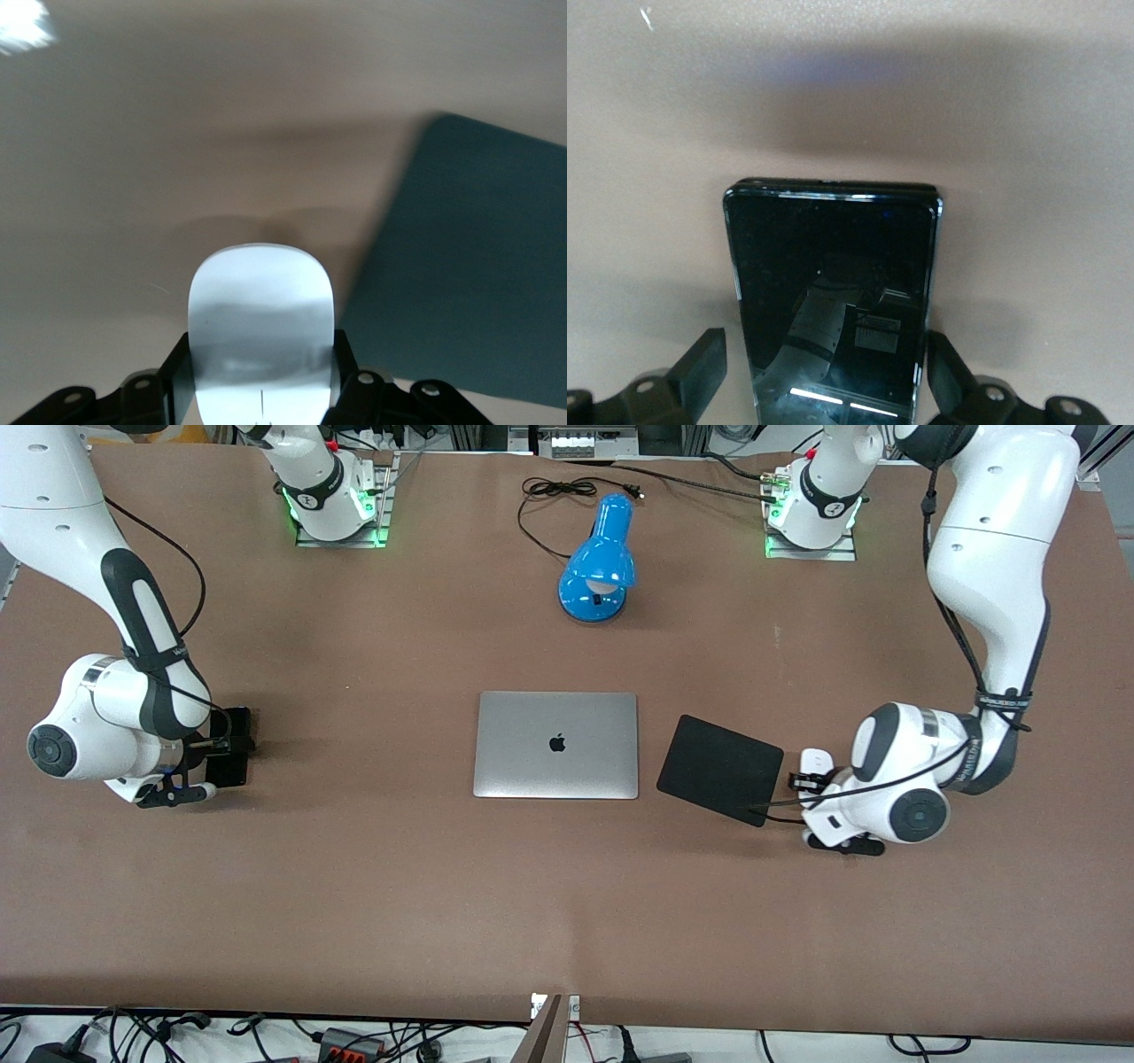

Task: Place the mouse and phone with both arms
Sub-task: 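Carry the mouse onto the black pad with the left gripper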

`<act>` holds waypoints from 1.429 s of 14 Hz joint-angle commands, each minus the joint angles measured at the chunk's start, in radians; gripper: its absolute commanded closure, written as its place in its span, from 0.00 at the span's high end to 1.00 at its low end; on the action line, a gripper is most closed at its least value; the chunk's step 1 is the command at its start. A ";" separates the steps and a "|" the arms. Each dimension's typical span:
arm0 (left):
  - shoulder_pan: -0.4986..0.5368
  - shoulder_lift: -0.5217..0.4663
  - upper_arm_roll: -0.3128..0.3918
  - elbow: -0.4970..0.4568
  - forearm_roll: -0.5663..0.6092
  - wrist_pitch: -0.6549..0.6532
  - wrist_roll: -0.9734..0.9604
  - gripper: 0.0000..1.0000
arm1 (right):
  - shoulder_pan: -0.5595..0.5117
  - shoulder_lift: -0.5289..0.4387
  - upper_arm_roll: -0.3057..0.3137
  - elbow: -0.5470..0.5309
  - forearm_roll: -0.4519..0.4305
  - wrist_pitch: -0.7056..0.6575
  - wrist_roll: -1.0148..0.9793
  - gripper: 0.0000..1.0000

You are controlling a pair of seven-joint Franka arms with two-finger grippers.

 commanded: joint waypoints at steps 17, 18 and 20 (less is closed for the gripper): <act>-0.043 -0.029 -0.096 0.056 -0.017 -0.057 -0.243 1.00 | 0.026 0.017 0.005 0.022 -0.035 -0.037 -0.018 0.23; -0.029 -0.064 -0.094 0.092 -0.017 -0.153 -0.239 1.00 | 0.027 0.011 0.008 0.030 -0.029 -0.081 -0.020 0.21; 0.040 -0.165 -0.097 0.119 -0.014 -0.263 -0.221 1.00 | 0.024 -0.001 0.042 0.095 -0.021 -0.167 -0.015 0.17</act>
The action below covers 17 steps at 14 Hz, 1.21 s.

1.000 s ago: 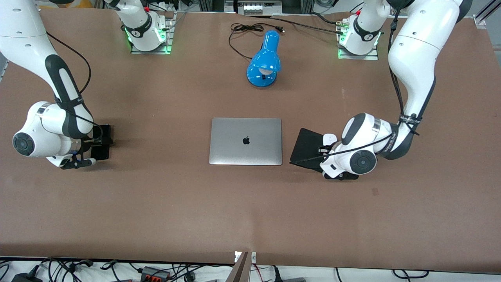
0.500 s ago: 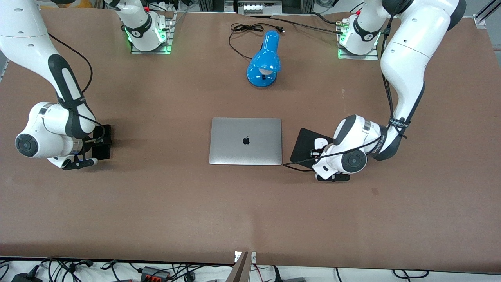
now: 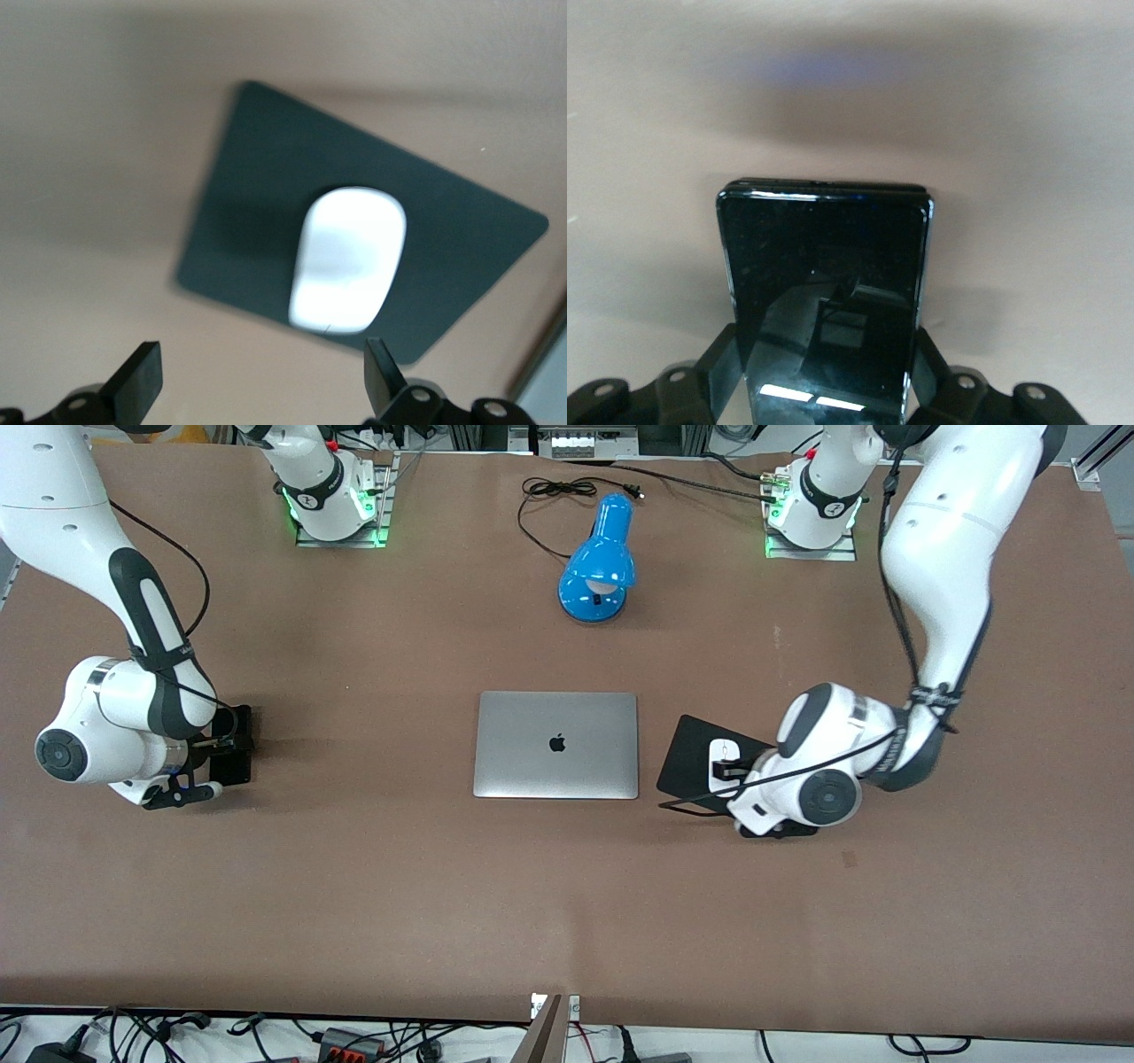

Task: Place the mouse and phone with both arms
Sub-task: 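Release the mouse and lift the left gripper while the right gripper carries the phone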

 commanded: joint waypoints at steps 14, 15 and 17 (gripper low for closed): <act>0.289 -0.697 -0.090 -0.254 -0.076 -0.148 0.182 1.00 | 0.309 0.024 0.137 0.208 0.154 -0.107 0.600 0.21; 0.297 -0.717 -0.090 -0.276 -0.085 -0.123 0.240 1.00 | 0.333 0.026 0.137 0.208 0.147 -0.107 0.591 0.22; 0.331 -0.725 -0.088 -0.298 -0.124 -0.080 0.277 1.00 | 0.384 0.038 0.135 0.210 0.128 -0.101 0.583 0.22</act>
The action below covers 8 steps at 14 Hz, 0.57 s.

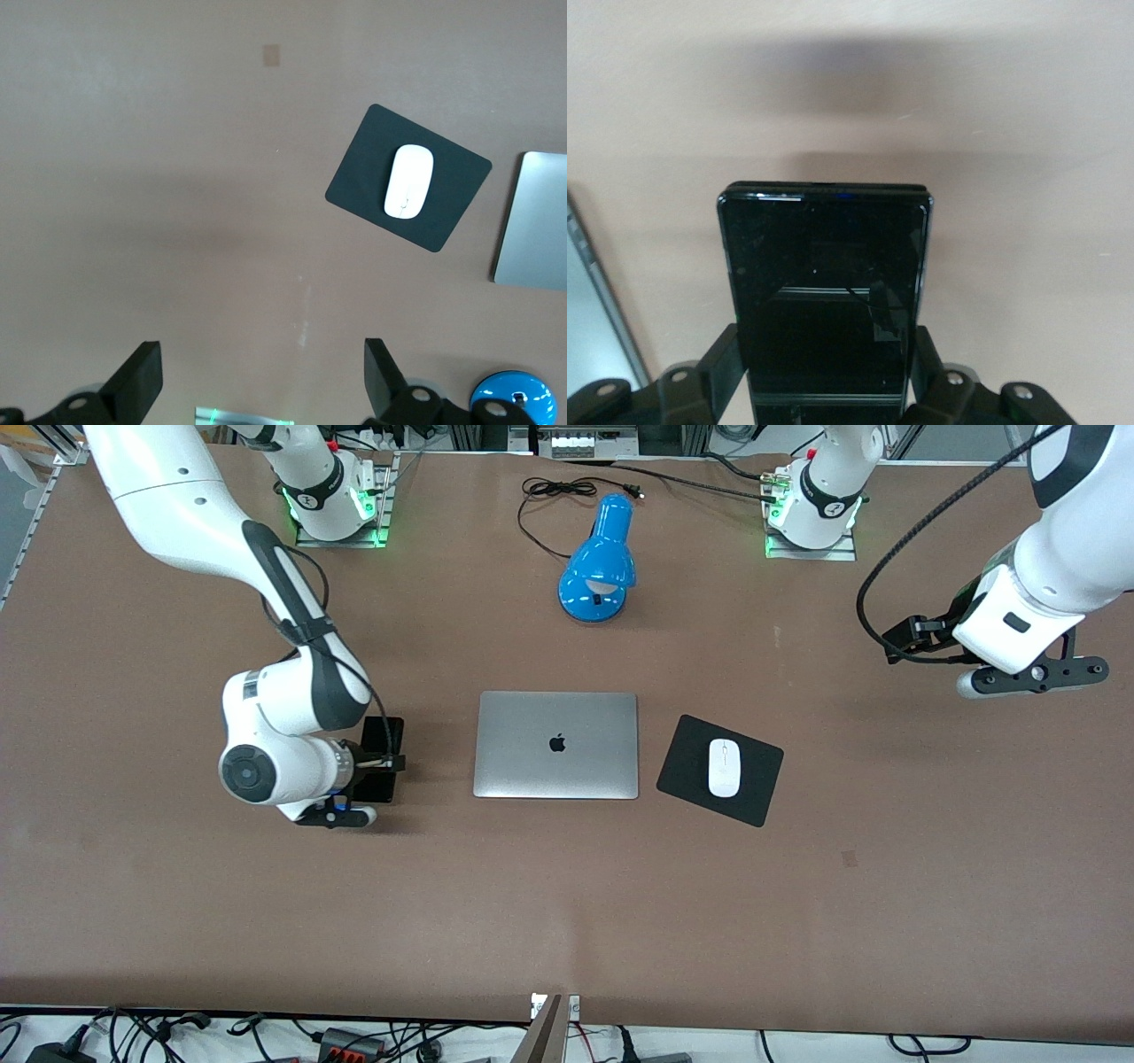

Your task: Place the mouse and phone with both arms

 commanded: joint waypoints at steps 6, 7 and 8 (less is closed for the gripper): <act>-0.213 -0.090 0.283 -0.074 -0.036 0.012 0.085 1.00 | 0.125 0.028 -0.008 -0.054 -0.013 0.125 0.018 0.26; -0.208 -0.084 0.293 -0.075 -0.037 0.013 0.087 1.00 | 0.140 0.026 -0.014 -0.077 -0.013 0.151 0.038 0.26; -0.196 -0.070 0.293 -0.068 -0.034 0.030 0.094 1.00 | 0.145 0.026 -0.014 -0.083 -0.016 0.157 0.096 0.26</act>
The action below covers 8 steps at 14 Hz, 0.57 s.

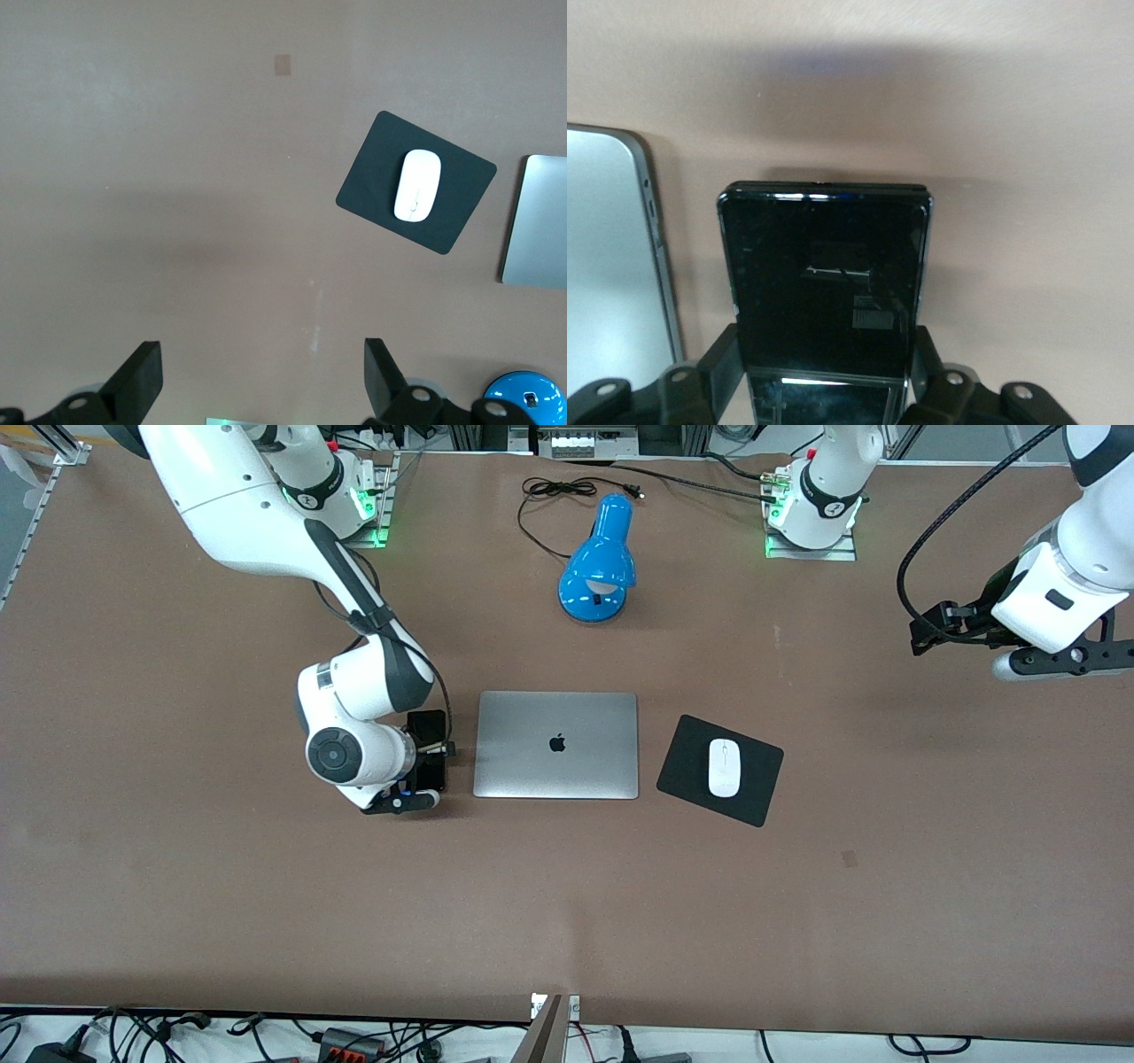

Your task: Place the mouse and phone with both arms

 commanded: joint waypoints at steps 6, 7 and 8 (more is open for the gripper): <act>-0.007 -0.015 0.028 -0.004 -0.032 -0.014 0.091 1.00 | 0.051 -0.014 -0.015 -0.048 -0.026 0.033 0.112 0.26; -0.007 -0.012 0.028 -0.002 -0.031 0.009 0.092 1.00 | 0.051 -0.014 -0.015 -0.048 -0.027 0.033 0.112 0.30; -0.007 -0.011 0.027 0.009 -0.032 0.003 0.124 1.00 | 0.051 -0.014 -0.015 -0.048 -0.027 0.033 0.112 0.50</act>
